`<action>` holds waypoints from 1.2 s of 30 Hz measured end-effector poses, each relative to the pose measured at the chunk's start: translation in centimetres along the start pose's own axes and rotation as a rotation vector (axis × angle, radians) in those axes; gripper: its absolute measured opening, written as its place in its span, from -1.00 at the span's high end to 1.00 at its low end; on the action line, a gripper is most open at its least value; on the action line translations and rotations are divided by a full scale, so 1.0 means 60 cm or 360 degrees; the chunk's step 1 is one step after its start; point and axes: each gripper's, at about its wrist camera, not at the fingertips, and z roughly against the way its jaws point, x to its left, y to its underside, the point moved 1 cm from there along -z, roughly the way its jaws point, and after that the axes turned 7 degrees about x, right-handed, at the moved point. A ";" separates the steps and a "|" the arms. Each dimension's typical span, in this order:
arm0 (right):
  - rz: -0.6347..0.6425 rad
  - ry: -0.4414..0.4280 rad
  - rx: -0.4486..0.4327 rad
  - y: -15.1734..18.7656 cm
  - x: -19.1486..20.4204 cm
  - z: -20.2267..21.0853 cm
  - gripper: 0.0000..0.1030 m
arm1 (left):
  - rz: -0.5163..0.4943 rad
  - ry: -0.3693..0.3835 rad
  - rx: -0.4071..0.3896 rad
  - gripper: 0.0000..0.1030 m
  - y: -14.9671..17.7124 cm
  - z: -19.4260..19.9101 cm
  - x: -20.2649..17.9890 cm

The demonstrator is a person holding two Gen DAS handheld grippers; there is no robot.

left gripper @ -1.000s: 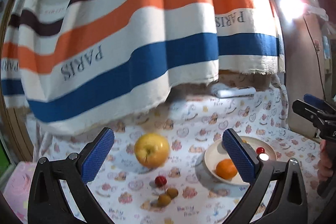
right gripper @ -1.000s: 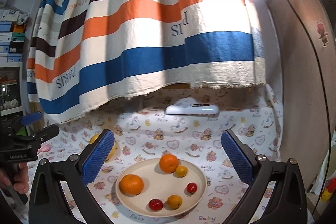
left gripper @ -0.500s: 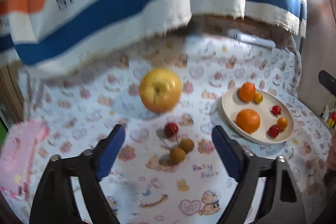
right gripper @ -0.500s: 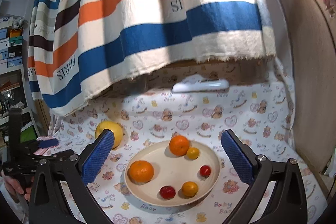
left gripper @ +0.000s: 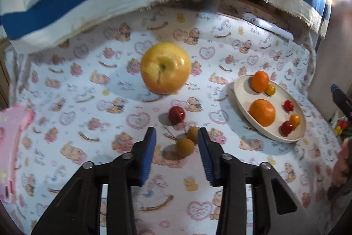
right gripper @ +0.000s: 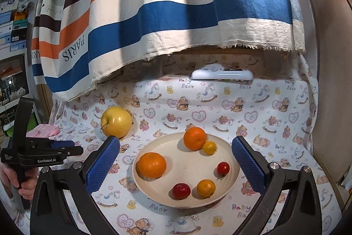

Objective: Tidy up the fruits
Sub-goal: 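Move the left gripper to the small brown fruit and close on it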

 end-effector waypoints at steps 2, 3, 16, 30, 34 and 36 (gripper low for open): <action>0.0002 0.0010 -0.0003 0.000 0.000 0.000 -0.99 | 0.0014 0.0052 0.0003 0.33 0.000 0.000 0.003; 0.0003 0.0012 -0.0002 0.000 0.000 0.000 -0.99 | 0.0027 0.0082 -0.0002 0.34 0.000 0.001 0.005; 0.0037 0.0023 0.0028 0.009 0.006 -0.012 -0.99 | 0.0022 0.0103 0.0023 0.39 0.004 -0.017 0.009; 0.0071 0.0045 0.0017 0.011 0.012 -0.011 -0.99 | -0.0073 0.0085 0.0178 0.38 0.012 -0.053 -0.018; 0.0059 0.0038 0.0018 0.010 0.009 -0.011 -0.99 | -0.0072 0.0035 0.0222 0.56 0.014 -0.060 -0.016; 0.0073 0.0018 0.0035 0.008 0.010 -0.012 -0.96 | -0.0084 0.0006 0.0231 0.56 0.014 -0.055 -0.021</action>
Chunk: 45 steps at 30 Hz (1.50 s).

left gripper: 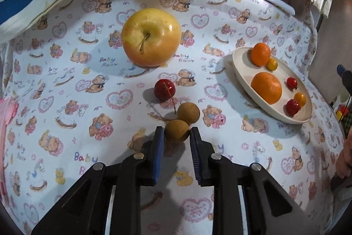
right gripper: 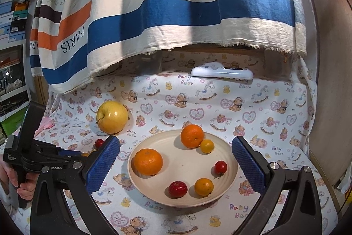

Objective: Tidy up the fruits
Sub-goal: 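Move the left gripper to the small brown fruit and close on it, then lift the brown fruit with the left gripper while the right grasps the other brown fruit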

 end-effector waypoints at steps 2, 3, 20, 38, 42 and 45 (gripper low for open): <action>0.0020 -0.0030 0.0018 -0.001 0.003 -0.001 -0.90 | -0.0032 0.0005 -0.0054 0.56 0.000 0.017 -0.006; 0.0023 -0.0039 0.0018 -0.002 0.004 0.000 -0.90 | -0.0042 -0.0001 -0.0086 0.56 0.001 0.025 -0.008; 0.0032 -0.0141 -0.0021 -0.042 0.054 -0.002 -0.69 | 0.0069 0.0081 -0.0663 0.56 0.000 0.144 0.032; 0.0131 -0.0475 0.0505 -0.047 0.203 -0.163 -0.48 | 0.0137 -0.0040 -0.0605 0.56 -0.010 0.134 0.073; 0.0182 -0.0527 0.0670 -0.022 0.223 -0.202 -0.33 | 0.0165 -0.0082 -0.0579 0.56 -0.012 0.128 0.078; 0.0243 -0.0500 0.0715 -0.008 0.237 -0.222 -0.19 | 0.0187 -0.0079 -0.0554 0.56 -0.012 0.123 0.082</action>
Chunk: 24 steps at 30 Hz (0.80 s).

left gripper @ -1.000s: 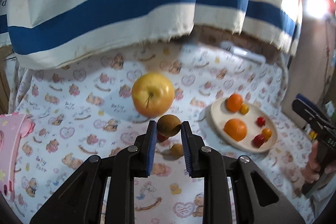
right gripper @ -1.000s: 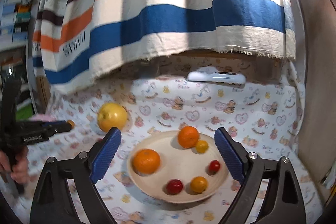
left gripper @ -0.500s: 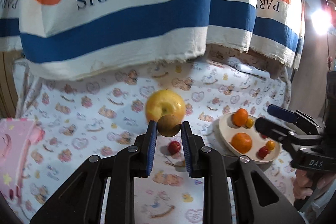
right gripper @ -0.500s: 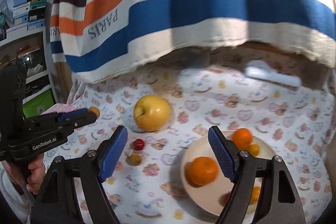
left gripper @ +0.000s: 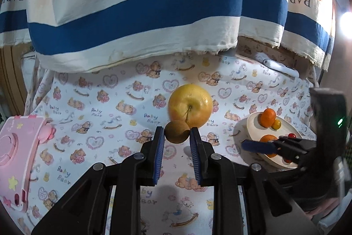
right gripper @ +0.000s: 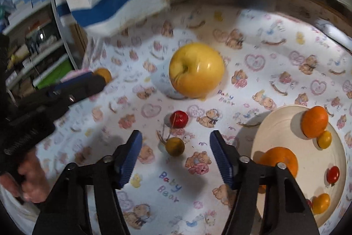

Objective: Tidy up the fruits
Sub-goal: 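Lift the brown fruit with the left gripper while the right grasps the other brown fruit, then carry both held brown fruits over the plate with both grippers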

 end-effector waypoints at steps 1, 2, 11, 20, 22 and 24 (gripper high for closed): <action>0.0001 -0.0008 0.0025 0.000 0.000 -0.010 -0.13 | 0.0003 0.0000 0.0003 0.56 0.000 -0.001 0.001; -0.0001 -0.0011 0.0046 0.000 0.000 -0.017 -0.09 | 0.0006 -0.0001 0.0004 0.56 0.000 -0.001 0.002; 0.0048 0.0029 0.0119 0.001 0.002 -0.043 0.30 | -0.0027 -0.0010 0.0024 0.56 0.003 -0.009 -0.008; 0.0040 0.0065 0.0131 0.011 0.003 -0.044 0.53 | -0.0096 -0.0066 0.0042 0.56 0.008 -0.020 -0.023; 0.0059 0.0093 0.0085 0.016 0.002 -0.030 0.53 | -0.0082 -0.0080 0.0051 0.56 0.008 -0.023 -0.019; 0.0063 0.0093 0.0026 0.020 -0.002 -0.012 0.53 | -0.0075 -0.0052 0.0038 0.56 0.008 -0.018 -0.019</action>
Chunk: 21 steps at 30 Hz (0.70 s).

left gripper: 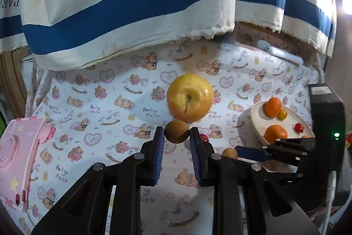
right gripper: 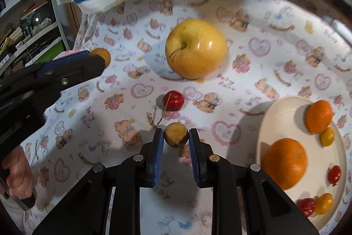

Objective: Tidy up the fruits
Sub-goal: 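Carry both held brown fruits over the plate with both grippers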

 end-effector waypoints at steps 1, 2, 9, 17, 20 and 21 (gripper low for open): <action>-0.0008 -0.0008 -0.0036 0.003 -0.004 0.012 0.53 | -0.0007 0.0004 -0.0015 0.56 0.000 0.004 -0.002; -0.0014 -0.0013 -0.0069 0.005 -0.007 0.022 0.53 | -0.0019 0.0003 -0.0035 0.56 0.000 0.008 -0.005; -0.0094 0.0006 -0.0428 0.031 -0.026 0.122 0.53 | -0.0065 0.0131 -0.0076 0.56 0.001 0.019 -0.021; -0.0200 0.0151 -0.0766 0.086 -0.072 0.199 0.53 | -0.0073 0.0157 -0.0235 0.56 0.009 0.037 -0.029; -0.0263 0.0190 -0.0784 0.107 -0.104 0.226 0.53 | -0.0053 0.0178 -0.0270 0.57 0.005 0.050 -0.023; -0.0250 0.0205 -0.0782 0.111 -0.112 0.233 0.53 | -0.0052 0.0176 -0.0281 0.57 0.004 0.054 -0.022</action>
